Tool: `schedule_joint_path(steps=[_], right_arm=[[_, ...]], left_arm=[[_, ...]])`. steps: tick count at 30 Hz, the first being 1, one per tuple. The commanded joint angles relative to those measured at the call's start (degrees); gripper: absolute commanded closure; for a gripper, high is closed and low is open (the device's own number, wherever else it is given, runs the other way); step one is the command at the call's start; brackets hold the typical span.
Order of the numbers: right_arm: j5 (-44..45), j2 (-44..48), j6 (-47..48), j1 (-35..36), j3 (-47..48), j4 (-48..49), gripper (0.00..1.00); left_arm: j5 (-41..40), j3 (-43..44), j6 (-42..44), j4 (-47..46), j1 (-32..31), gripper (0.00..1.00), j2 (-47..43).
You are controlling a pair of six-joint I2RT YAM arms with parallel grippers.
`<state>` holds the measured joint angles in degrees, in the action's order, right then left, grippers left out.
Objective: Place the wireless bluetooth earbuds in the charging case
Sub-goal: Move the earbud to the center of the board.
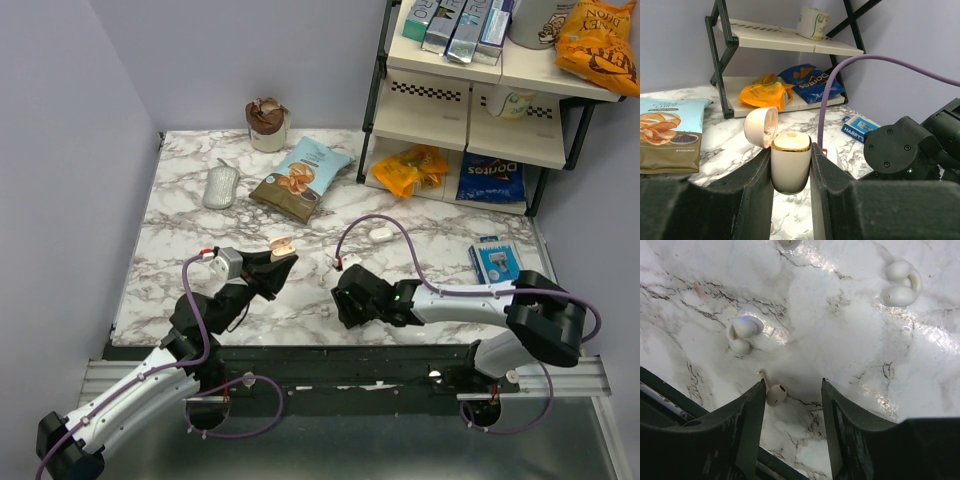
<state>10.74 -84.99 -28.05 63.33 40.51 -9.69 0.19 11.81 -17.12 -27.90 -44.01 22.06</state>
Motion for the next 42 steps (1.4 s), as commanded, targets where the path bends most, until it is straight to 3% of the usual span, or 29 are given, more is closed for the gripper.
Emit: schedule_joint_path(steps=[1,11,13,18,27,34,42], right_arm=[[-1.8,2.1,-0.2,0.4,-1.2,-2.3,0.43],[-7.1,2.3,3.5,1.9,-2.7,1.6,0.37],[-6.6,0.9,3.7,2.2,-2.4,1.2,0.39],[-3.2,-0.9,3.1,2.2,-1.8,-0.4,0.55],[2.6,-1.1,3.2,2.1,-1.3,-2.4,0.72],[8.1,-0.2,8.6,-1.7,2.5,-5.2,0.76],[6.0,-3.8,15.5,-11.5,9.1,-5.2,0.76]], left_arm=[[-1.1,1.8,0.5,-0.2,-0.4,1.00,-0.5],[-1.2,1.6,0.4,-0.6,-0.6,1.00,-0.7],[-1.1,1.5,0.3,-0.7,-0.6,1.00,-0.7],[-0.9,1.6,0.2,-0.5,-0.7,1.00,-0.4],[-1.1,1.7,0.2,-0.3,-0.8,1.00,-0.4],[-1.1,2.0,0.3,-0.7,-0.8,1.00,-0.1],[-0.4,1.8,0.0,-1.7,-0.8,1.00,0.7]])
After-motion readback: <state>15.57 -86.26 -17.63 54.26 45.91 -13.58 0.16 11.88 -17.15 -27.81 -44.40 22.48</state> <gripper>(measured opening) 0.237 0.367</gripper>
